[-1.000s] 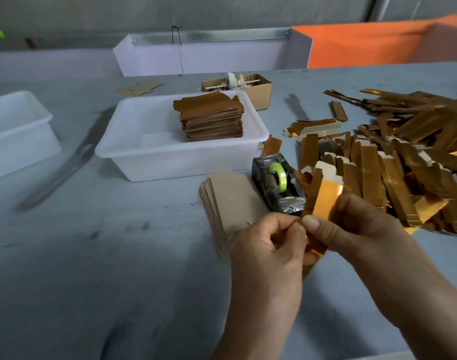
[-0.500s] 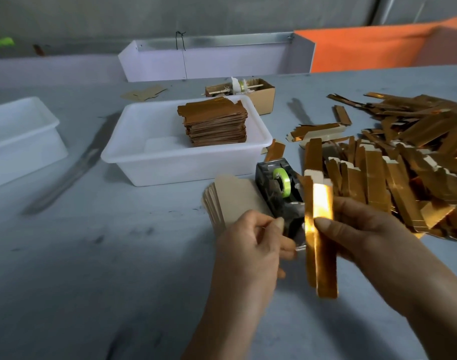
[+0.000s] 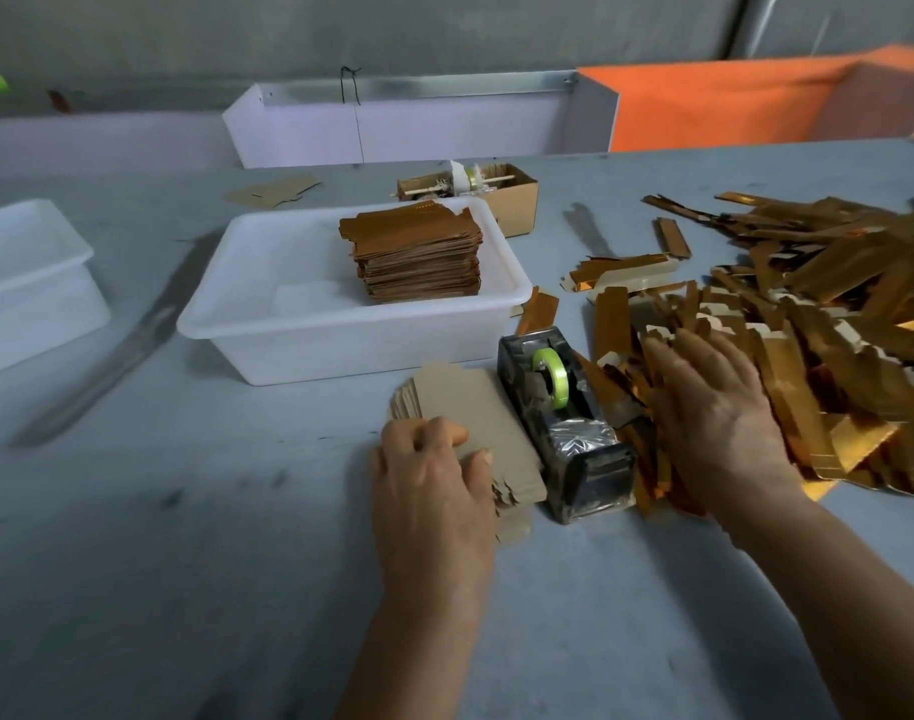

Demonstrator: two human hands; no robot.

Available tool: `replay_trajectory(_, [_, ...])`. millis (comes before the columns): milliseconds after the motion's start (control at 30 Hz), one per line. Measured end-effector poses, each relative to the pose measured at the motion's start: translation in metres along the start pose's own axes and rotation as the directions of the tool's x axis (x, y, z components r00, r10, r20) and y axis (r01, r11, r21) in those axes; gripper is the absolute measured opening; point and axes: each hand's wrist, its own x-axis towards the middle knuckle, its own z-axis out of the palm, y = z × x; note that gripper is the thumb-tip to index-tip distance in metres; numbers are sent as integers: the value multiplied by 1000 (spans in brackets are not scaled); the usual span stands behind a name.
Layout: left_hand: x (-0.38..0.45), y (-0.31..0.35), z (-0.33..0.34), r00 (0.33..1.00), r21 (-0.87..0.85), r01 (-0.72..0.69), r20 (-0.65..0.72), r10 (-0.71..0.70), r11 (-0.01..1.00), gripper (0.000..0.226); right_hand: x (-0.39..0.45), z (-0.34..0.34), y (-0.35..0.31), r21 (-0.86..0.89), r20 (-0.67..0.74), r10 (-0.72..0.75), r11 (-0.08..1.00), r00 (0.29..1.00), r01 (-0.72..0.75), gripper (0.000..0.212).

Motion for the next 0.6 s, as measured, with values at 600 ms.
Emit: replay_trajectory(600, [13, -9, 8, 985, -257, 162, -9, -170, 953, 18, 77, 24, 77, -492, 310, 1, 856, 951, 160, 73])
